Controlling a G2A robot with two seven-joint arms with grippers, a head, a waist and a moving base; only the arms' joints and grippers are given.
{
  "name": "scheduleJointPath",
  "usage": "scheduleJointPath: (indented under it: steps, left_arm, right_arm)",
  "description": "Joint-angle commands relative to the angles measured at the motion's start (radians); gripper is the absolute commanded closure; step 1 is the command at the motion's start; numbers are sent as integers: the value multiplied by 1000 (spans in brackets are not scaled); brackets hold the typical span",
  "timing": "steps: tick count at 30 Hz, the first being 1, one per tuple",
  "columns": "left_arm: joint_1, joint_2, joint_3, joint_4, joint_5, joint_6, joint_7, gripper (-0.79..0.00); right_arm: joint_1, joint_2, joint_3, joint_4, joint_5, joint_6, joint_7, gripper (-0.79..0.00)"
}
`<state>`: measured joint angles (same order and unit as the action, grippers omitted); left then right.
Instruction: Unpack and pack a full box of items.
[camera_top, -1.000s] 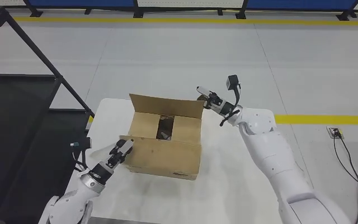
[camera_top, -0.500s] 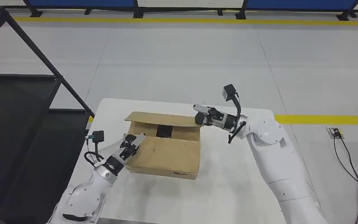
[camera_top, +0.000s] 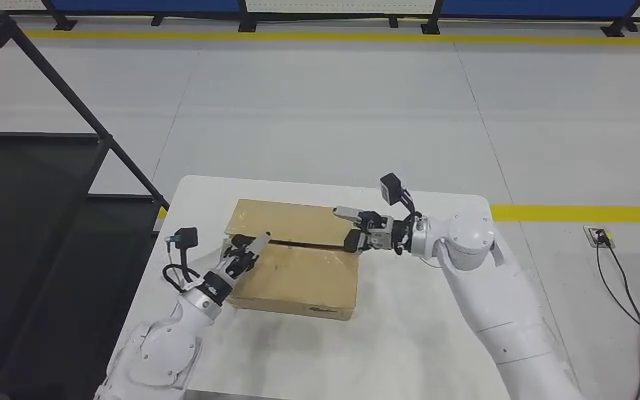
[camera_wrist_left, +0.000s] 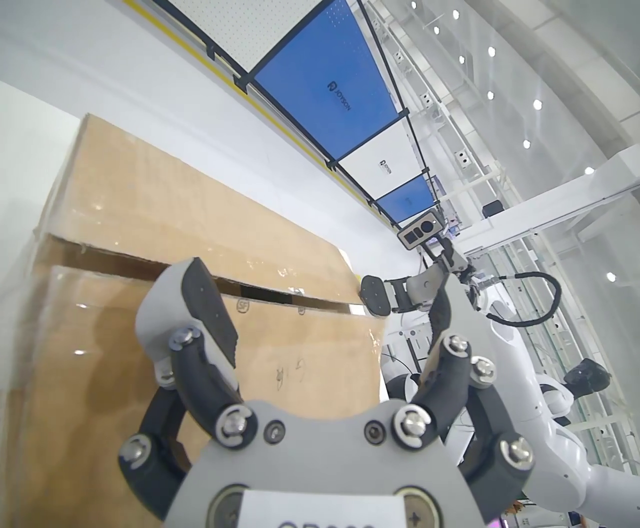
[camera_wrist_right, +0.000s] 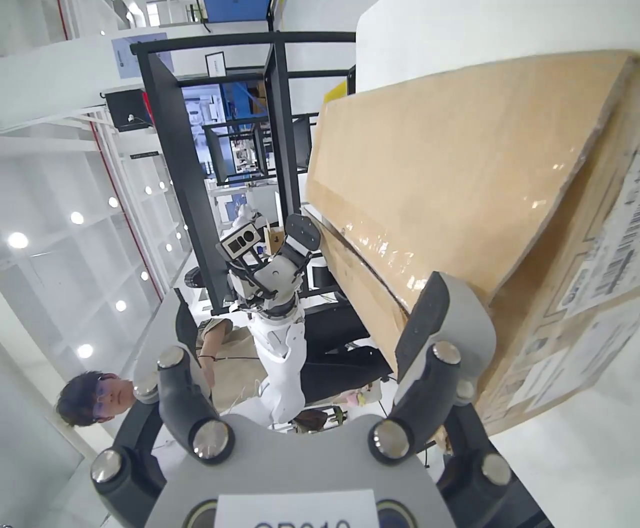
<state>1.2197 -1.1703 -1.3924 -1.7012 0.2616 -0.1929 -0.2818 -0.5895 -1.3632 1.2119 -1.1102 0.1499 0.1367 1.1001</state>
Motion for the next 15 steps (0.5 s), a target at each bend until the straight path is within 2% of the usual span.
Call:
scheduleJointPath:
  steps: [1,6,12,15]
  left_arm:
    - [-3,-1,6,1,42,5,19,-785]
    - [-6,-5,26,4,61,9,37,-785]
    - [-13,-8,35,7,66,11,41,-785]
    - [-15,-9,39,7,71,13,38,-785]
  right_arm:
    - [-1,0,-7,2,5,2,0,-785]
    - [-2,0,-21,4,17,6,-24,-785]
    - [-44,6,13,-57,42,-67,-127,-785]
    - [-60,10,8,-85,57,-59,-91,-785]
